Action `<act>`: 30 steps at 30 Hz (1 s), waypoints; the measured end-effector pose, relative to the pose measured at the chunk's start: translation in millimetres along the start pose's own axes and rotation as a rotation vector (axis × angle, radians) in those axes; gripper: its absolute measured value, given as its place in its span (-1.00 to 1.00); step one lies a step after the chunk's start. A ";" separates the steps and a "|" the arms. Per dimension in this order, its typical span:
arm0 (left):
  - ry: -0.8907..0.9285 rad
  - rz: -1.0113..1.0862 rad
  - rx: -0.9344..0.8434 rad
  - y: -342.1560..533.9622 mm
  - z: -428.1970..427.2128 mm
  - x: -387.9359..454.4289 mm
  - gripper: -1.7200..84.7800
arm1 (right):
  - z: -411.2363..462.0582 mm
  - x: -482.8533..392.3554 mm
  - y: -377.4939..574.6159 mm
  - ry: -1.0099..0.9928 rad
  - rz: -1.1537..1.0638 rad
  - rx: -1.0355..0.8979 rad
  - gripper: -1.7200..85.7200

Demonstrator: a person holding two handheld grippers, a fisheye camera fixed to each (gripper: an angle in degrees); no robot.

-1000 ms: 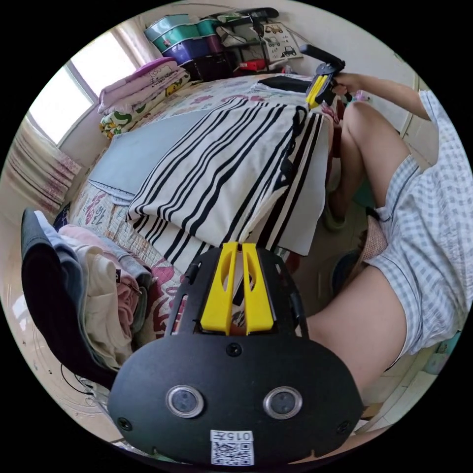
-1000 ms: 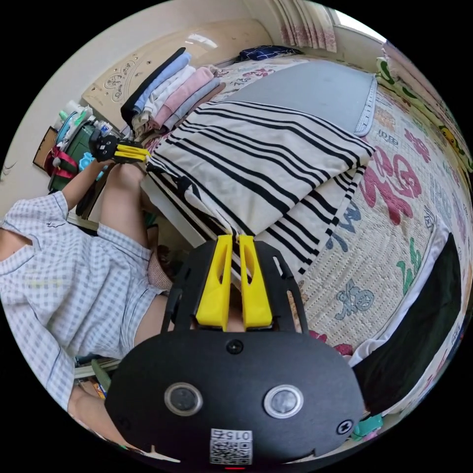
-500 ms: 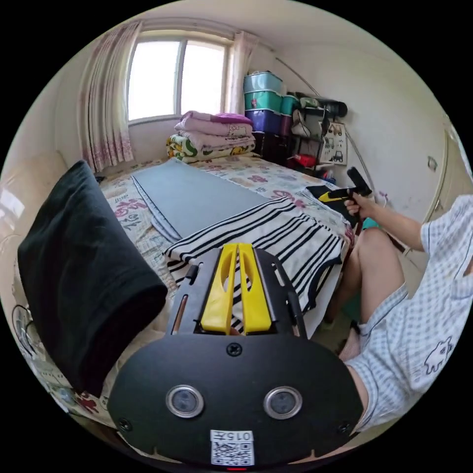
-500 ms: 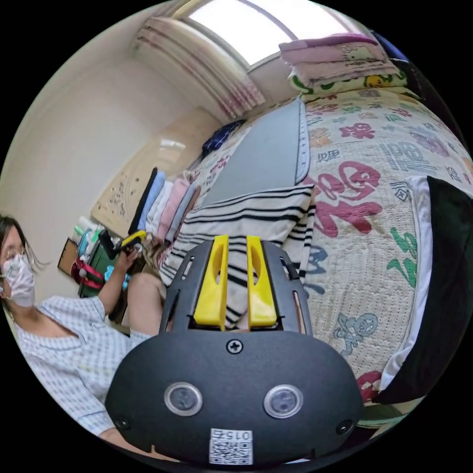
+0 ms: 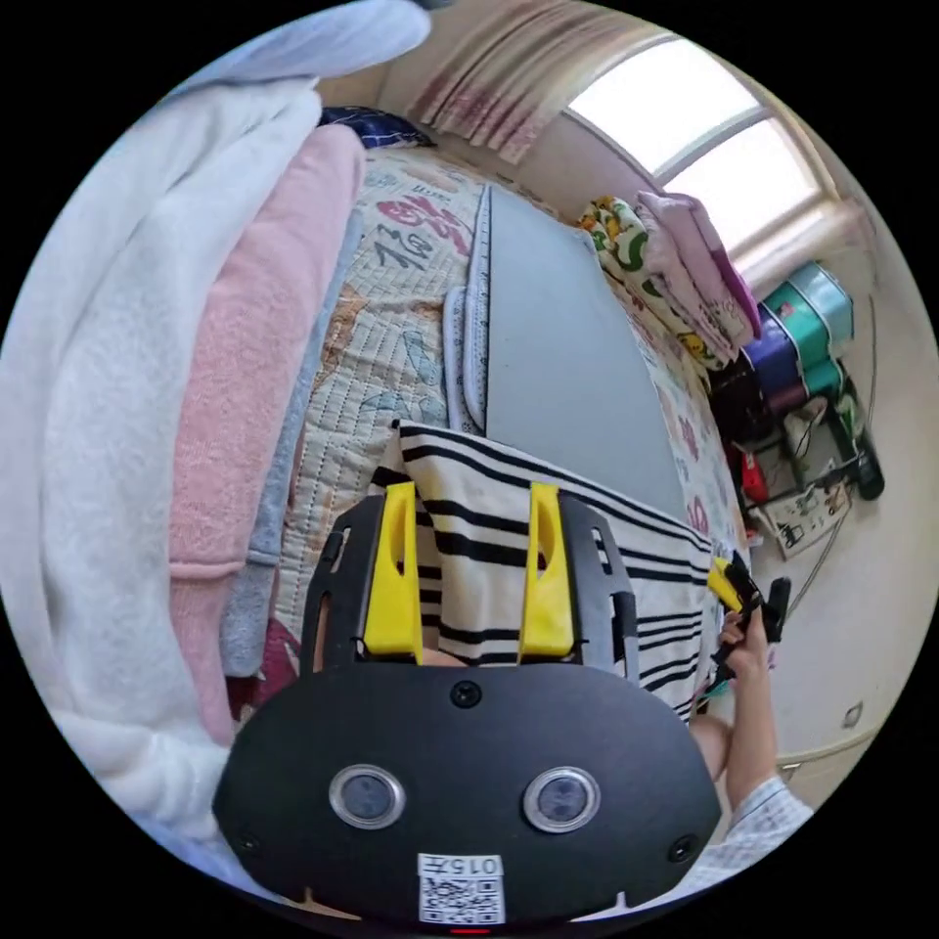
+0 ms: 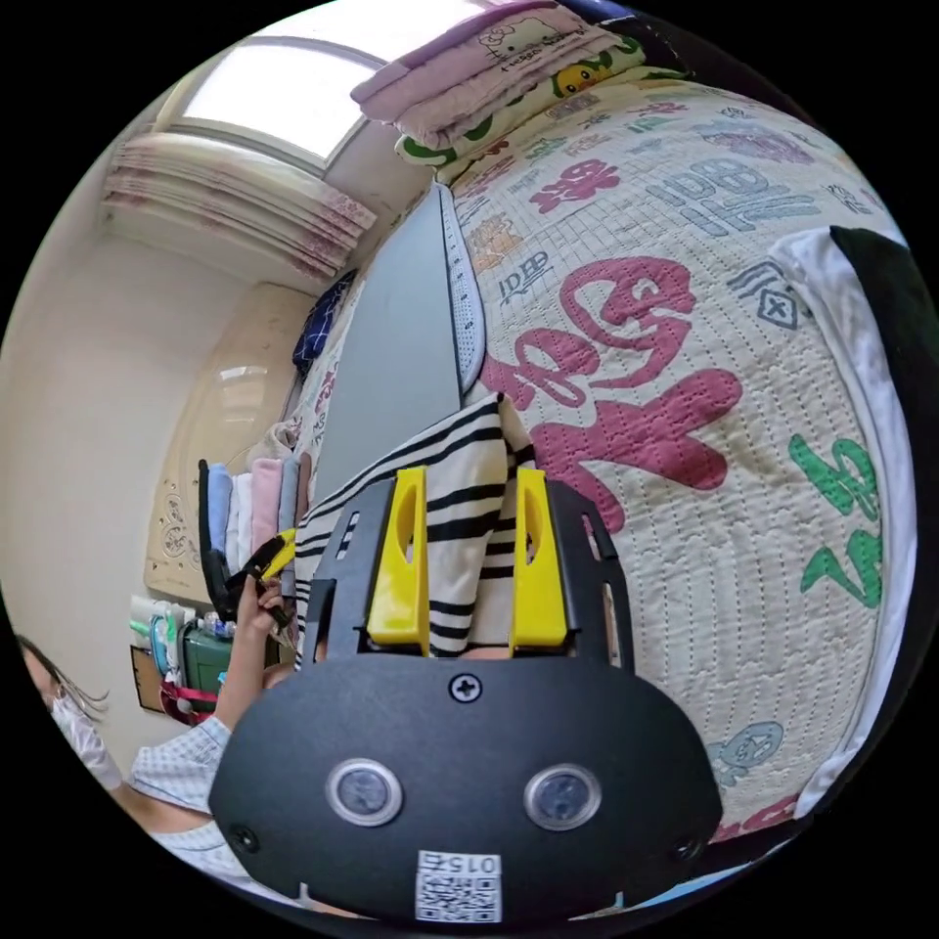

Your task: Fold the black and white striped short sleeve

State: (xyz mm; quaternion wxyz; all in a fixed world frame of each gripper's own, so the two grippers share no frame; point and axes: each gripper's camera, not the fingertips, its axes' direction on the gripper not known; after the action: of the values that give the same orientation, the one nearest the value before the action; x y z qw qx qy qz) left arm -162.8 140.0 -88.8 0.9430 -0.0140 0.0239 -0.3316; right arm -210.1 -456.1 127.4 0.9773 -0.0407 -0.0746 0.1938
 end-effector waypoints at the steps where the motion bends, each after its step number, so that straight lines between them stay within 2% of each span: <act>1: 0.015 -0.013 -0.001 -2.3 2.7 -3.5 -0.60 | -0.7 2.3 -2.7 -0.018 0.008 0.008 -0.66; 5: 0.135 -0.111 0.000 -15.6 27.1 -43.1 -0.67 | 3.8 15.5 -0.7 -0.029 -0.001 -0.009 -0.70; 7: 0.097 -0.035 0.022 -10.6 29.7 -47.7 -0.75 | 4.0 20.2 12.8 0.001 -0.019 -0.002 -0.77; 10: 0.162 0.011 0.025 -8.7 27.8 -48.0 -0.86 | -9.6 27.4 27.2 -0.041 -0.001 0.068 -0.87; 12: 0.142 0.037 0.032 -9.2 27.3 -52.0 -0.91 | -18.1 29.5 34.5 -0.038 -0.010 0.093 -0.91; 20: 0.196 0.114 0.124 -19.0 17.7 -44.9 -0.94 | -39.7 34.0 88.9 0.142 -0.115 0.178 -0.94; 25: 0.121 0.134 0.094 -23.5 30.4 -41.3 -0.93 | -21.3 65.1 134.7 0.198 -0.126 0.070 -0.92; 28: 0.135 0.082 0.080 -25.7 32.8 -48.6 -0.92 | -48.7 58.8 182.8 0.216 -0.206 0.133 -0.87; 30: 0.144 0.090 0.066 -26.8 35.7 -45.5 -0.90 | -71.0 32.2 240.1 0.268 -0.337 0.210 -0.86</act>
State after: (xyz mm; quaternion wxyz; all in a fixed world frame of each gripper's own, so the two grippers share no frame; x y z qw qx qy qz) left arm -213.1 147.9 -50.3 0.9527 0.0423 0.0814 -0.2896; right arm -258.8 -226.0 35.6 0.9959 0.0490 0.0709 0.0277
